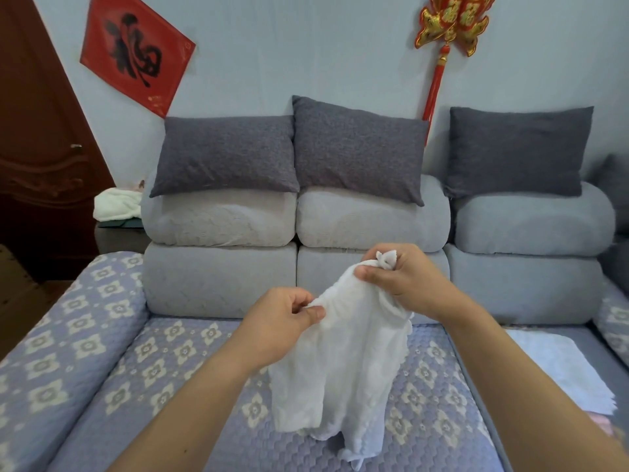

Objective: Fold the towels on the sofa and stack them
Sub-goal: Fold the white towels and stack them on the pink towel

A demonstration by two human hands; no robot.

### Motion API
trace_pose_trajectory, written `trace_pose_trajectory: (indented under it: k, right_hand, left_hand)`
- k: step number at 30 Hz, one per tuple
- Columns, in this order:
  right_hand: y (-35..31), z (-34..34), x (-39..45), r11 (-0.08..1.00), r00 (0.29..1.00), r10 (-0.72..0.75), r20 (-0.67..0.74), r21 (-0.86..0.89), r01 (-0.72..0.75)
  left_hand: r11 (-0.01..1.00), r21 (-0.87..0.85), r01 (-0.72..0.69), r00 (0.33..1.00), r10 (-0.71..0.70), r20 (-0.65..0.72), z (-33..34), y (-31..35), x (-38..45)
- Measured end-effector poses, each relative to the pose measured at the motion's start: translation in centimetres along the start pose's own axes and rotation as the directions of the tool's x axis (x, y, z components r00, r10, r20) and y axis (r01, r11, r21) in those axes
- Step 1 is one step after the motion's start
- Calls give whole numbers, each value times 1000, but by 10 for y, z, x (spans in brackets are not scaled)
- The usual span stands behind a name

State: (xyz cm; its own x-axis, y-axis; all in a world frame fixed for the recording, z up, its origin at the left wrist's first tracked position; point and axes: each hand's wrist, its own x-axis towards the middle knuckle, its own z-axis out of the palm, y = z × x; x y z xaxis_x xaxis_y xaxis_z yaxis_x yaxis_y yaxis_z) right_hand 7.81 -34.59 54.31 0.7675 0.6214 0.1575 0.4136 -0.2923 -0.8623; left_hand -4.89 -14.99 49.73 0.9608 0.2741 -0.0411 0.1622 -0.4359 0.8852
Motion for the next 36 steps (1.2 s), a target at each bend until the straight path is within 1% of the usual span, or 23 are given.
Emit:
trace_pose_trajectory:
  k: [3, 8, 10, 11, 13, 16, 17, 19, 21, 23, 26, 28, 29, 31, 34, 36]
  right_hand:
    - [0, 0, 0, 999, 1000, -21, 16, 28, 20]
    - [0, 0, -1, 999, 1000, -22, 21, 26, 22]
    - [0, -1, -2, 1000, 1000, -10, -13, 19, 10]
    - [-1, -1, -2, 1000, 999, 3, -54, 10, -3]
    - [0, -3, 1, 999, 982, 36, -183, 3, -36]
    - [4, -8, 7, 996, 931, 84, -356, 43, -73]
    - [6, -10, 9, 995, 919, 97, -383, 51, -84]
    - [7, -14, 11, 995, 914, 103, -393, 30, -99]
    - [8, -17, 13, 994, 914, 98, -394, -8, -111]
    - [8, -22, 12, 994, 915, 98, -391, -10, -111]
    - [9, -31, 11, 994, 943, 104, -317, 22, -103]
    - [5, -37, 13, 994, 954, 107, -281, 31, -102]
    - [2, -41, 16, 995, 953, 100, -286, 28, -96]
    - [-9, -54, 28, 998, 933, 68, -354, 13, -68]
    - [-29, -75, 48, 1000, 869, 14, -495, 5, -13]
    - [-43, -85, 59, 1000, 854, 14, -520, 2, -15]
  left_hand:
    - [994, -106, 3, 1000, -1, 17, 0, 0, -1]
    - [997, -65, -33, 999, 32, -22, 2, -3, 1]
    - [997, -50, -59, 997, 57, -49, 1, -4, 2]
    - [997, -24, -75, 996, 74, -56, 0, -5, 1]
    - [992, 80, -102, 994, 105, -39, -4, -10, -1]
    - [965, 241, -107, 993, 114, -12, -17, -26, 0]
    - [948, 299, -109, 993, 119, -17, -22, -32, 2]
    - [920, 379, -99, 989, 132, -64, -34, -41, 8]
    - [917, 390, -84, 983, 141, -121, -48, -47, 12]
    - [924, 377, -71, 981, 134, -143, -60, -51, 13]
    - [957, 290, -27, 983, 78, -166, -76, -50, 16]
    - [968, 249, -25, 983, 69, -169, -88, -43, 24]
    - [975, 218, -37, 983, 74, -166, -94, -37, 28]
    - [986, 125, -113, 975, 134, -179, -107, -19, 36]
    - [965, 56, -255, 946, 261, -189, -123, 21, 37]
    - [944, -79, -320, 939, 305, -158, -132, 48, 38]
